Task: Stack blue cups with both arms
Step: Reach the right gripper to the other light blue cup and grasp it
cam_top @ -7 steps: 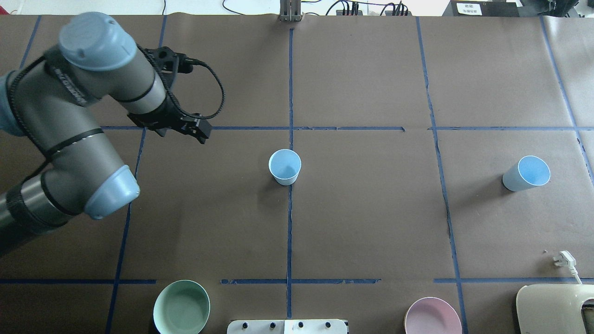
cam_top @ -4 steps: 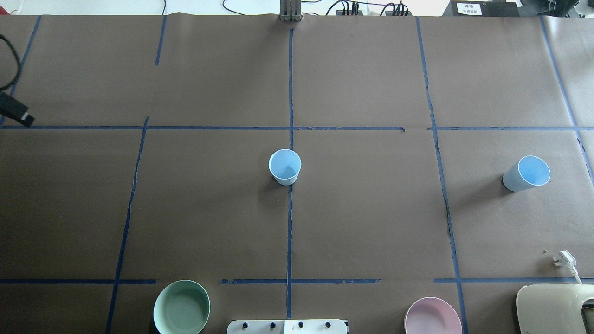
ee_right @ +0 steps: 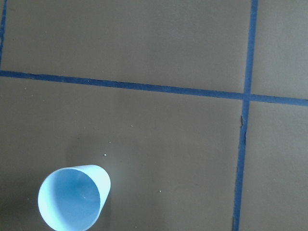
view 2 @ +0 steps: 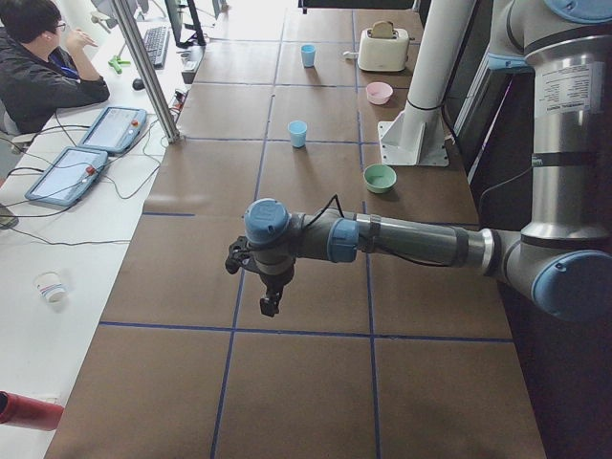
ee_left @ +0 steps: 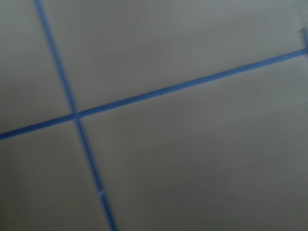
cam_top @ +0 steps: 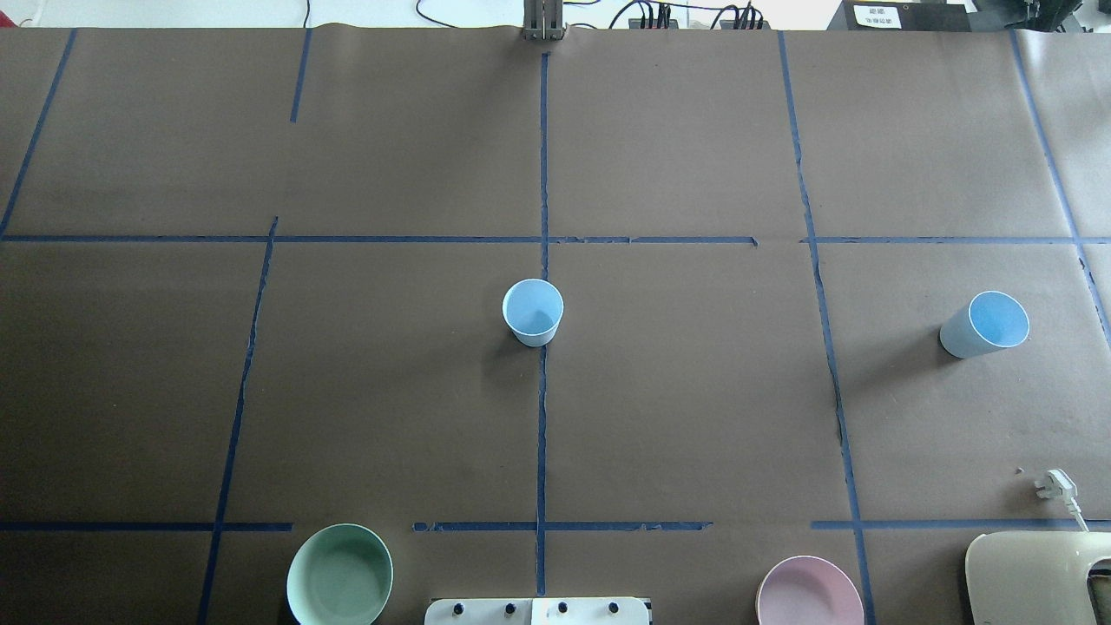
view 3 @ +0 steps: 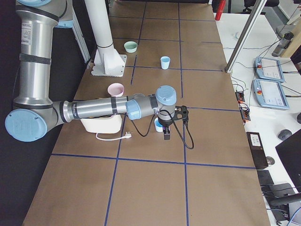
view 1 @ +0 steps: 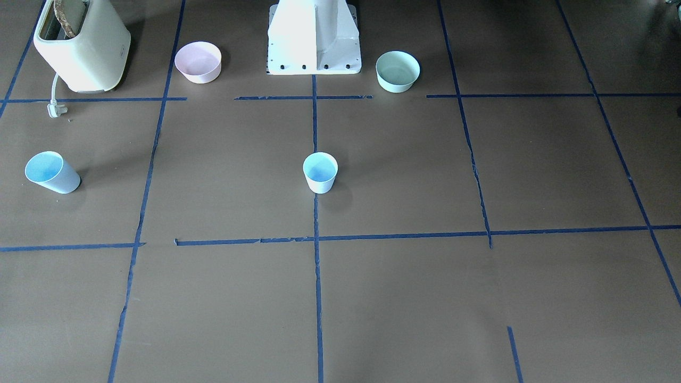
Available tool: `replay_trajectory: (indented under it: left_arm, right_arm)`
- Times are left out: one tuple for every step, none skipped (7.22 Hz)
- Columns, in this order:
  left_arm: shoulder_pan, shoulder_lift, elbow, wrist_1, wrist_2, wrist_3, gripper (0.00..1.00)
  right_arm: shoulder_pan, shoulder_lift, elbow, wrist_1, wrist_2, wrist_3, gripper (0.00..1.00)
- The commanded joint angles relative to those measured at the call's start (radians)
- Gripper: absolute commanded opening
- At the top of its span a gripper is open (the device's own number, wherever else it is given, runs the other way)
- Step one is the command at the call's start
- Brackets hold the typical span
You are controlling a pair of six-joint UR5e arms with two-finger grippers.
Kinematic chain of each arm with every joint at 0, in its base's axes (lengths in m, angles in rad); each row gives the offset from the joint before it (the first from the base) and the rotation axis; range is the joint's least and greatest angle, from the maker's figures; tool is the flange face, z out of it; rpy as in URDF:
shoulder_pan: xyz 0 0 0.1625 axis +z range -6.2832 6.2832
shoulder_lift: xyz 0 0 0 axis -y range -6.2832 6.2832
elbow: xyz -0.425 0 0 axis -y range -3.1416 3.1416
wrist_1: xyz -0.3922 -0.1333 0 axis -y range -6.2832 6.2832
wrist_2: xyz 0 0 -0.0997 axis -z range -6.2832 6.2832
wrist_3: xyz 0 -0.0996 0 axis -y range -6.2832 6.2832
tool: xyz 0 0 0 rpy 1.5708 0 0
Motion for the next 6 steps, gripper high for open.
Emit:
replay_trajectory:
  left_arm:
    - [-0.014, 0.022, -0.008, -0.001, -0.008, 0.006, 1.0]
    - [-0.014, 0.022, -0.014, -0.001, -0.008, -0.009, 1.0]
    - [-0.014, 0.03, -0.014, -0.001, -0.008, -0.009, 1.0]
    - [-0.014, 0.033, -0.012, 0.002, -0.007, -0.017, 1.0]
    - [-0.016, 0.037, -0.015, 0.002, -0.007, -0.02, 1.0]
    - [-0.016, 0.044, -0.015, 0.002, -0.007, -0.022, 1.0]
  right_arm:
    - [-0.104, -0.027, -0.005, 0.117, -0.03, 0.124, 1.0]
    - [-0.153, -0.027, -0.017, 0.155, -0.054, 0.175, 1.0]
    - [-0.18, -0.027, -0.04, 0.2, -0.08, 0.192, 1.0]
    - [-0.197, -0.014, -0.073, 0.22, -0.082, 0.221, 0.99]
    - [-0.217, -0.009, -0.078, 0.222, -0.088, 0.23, 0.99]
    - [-0.242, -0.007, -0.081, 0.22, -0.09, 0.232, 0.99]
